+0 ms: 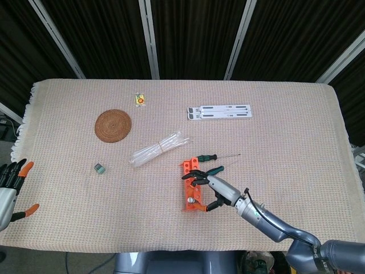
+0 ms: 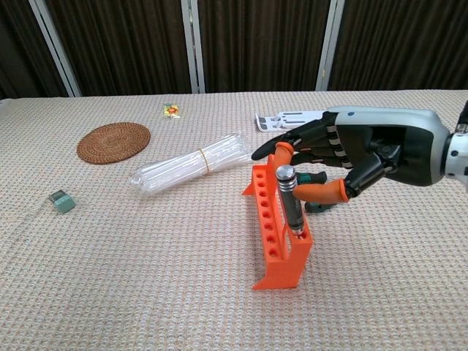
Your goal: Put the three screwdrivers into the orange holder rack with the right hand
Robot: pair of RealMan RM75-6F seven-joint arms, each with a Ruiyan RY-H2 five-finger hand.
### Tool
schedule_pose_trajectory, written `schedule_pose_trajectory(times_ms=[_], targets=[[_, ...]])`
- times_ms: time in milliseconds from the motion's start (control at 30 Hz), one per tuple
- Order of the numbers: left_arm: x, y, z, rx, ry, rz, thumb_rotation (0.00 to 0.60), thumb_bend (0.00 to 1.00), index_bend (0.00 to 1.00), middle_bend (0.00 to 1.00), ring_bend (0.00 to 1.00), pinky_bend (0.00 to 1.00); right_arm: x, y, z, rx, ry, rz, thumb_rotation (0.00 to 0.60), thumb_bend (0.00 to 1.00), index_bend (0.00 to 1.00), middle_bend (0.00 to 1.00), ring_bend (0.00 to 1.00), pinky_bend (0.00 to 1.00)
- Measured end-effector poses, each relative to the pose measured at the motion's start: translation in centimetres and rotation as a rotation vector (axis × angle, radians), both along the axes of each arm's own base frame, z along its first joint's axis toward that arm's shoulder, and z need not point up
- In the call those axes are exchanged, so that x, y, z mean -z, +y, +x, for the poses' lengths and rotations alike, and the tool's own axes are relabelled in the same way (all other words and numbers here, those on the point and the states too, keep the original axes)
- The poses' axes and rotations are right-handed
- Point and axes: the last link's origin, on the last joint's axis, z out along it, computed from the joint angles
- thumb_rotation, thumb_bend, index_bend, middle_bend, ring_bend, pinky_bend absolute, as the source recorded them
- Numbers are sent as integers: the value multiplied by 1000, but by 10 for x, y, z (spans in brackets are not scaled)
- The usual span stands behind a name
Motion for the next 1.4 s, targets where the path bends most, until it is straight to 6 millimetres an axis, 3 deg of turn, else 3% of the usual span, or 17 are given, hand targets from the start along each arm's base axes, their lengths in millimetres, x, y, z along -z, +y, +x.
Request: schedule_pose_trajectory(times_ms=[1400], targets=[[0, 0, -3, -1, -7, 3, 600, 61, 0, 0, 0, 0, 9, 5, 2, 24, -28, 48, 600, 490, 564, 152, 0, 0]])
